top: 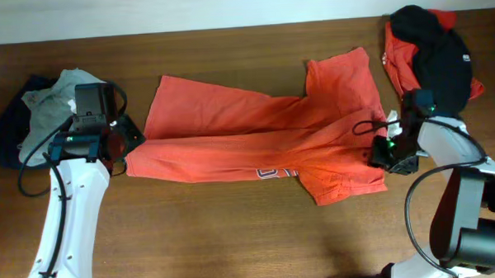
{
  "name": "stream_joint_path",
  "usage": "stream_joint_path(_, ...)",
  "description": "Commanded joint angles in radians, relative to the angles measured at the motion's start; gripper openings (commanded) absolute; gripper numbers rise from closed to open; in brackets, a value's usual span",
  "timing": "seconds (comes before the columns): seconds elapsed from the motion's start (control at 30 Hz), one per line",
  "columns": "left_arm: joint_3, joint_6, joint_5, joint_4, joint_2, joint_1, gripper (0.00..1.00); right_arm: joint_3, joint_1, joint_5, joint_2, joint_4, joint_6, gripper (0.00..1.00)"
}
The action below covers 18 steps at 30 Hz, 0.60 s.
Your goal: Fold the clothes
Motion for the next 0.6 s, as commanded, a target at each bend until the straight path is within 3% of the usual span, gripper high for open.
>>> stream_joint_path(0.0, -0.001, 0.010, -0.019, 0.003, -0.002, 0.000, 0.00, -0.042, -0.006, 0.023, -0.003, 0.051, -0.004, 0.47)
stream_joint_path(0.23, -0.001, 0.010, -0.019, 0.003, -0.002, 0.000, 0.00, -0.087, -0.005, 0.023, -0.003, 0.101, -0.003, 0.45)
stream_joint_path(0.27, -0.001, 0.010, -0.019, 0.004, -0.002, 0.000, 0.00, -0.087, -0.005, 0.023, -0.003, 0.097, -0.003, 0.38)
stream_joint_path(0.33, -0.001, 0.010, -0.019, 0.005, -0.002, 0.000, 0.00, -0.087, -0.005, 0.016, -0.003, 0.080, 0.006, 0.07)
stream_joint_path(0.37, -0.001, 0.010, -0.019, 0.006, -0.002, 0.000, 0.00, -0.087, -0.005, 0.017, -0.003, 0.071, 0.042, 0.04)
stream_joint_path(0.57, -0.001, 0.010, -0.019, 0.006, -0.002, 0.000, 0.01, -0.051, -0.005, -0.028, -0.026, 0.023, 0.150, 0.04)
